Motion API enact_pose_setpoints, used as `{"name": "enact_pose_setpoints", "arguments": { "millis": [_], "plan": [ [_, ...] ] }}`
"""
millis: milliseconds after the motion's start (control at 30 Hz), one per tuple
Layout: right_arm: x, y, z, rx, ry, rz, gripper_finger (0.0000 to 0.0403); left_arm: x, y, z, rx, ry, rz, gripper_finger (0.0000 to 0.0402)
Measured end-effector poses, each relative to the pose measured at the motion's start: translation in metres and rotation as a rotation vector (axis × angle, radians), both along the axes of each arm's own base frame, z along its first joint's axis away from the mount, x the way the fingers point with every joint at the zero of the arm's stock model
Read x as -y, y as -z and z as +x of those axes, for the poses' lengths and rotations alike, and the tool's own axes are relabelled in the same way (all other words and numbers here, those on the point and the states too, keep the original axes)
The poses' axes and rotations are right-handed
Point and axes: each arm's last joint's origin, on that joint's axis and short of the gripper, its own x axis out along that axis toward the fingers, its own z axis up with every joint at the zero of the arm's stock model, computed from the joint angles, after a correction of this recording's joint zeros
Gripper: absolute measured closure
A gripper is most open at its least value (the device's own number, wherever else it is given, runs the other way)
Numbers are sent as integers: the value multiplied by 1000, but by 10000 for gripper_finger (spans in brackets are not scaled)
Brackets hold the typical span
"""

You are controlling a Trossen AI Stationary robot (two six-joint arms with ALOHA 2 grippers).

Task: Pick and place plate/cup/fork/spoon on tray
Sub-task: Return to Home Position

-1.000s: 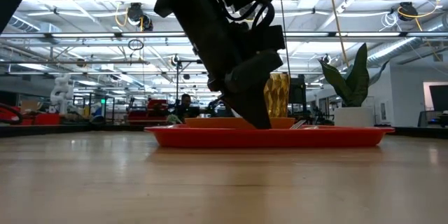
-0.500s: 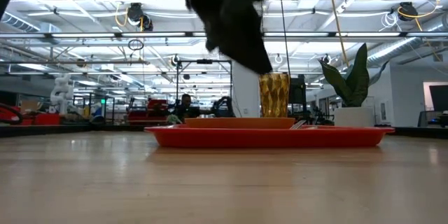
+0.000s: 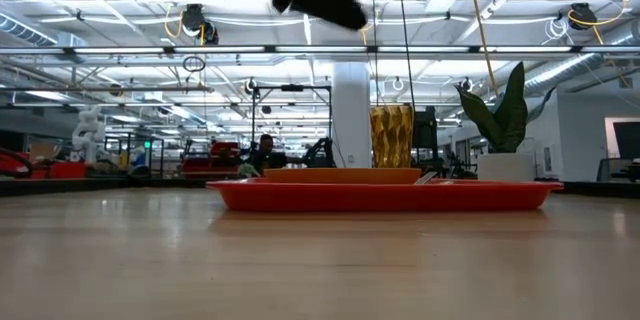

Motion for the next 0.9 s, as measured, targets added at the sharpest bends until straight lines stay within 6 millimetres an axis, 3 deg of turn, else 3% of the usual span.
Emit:
{"name": "enact_pose_setpoints", "arguments": {
  "millis": [133, 333, 667, 900],
  "plan": [
    [7, 5, -1, -52, 1, 29, 403, -3, 20, -10, 71, -2, -35, 309],
    [10, 14, 1, -76, -19, 65, 403, -9, 39, -42, 91, -3, -33, 309],
    [24, 67, -6, -14, -66, 58, 403, -37, 54, -86, 202, -56, -51, 309],
    [35, 79, -7, -19, -146, 107, 403, -53, 67, -110, 217, -110, -58, 309]
  ]
}}
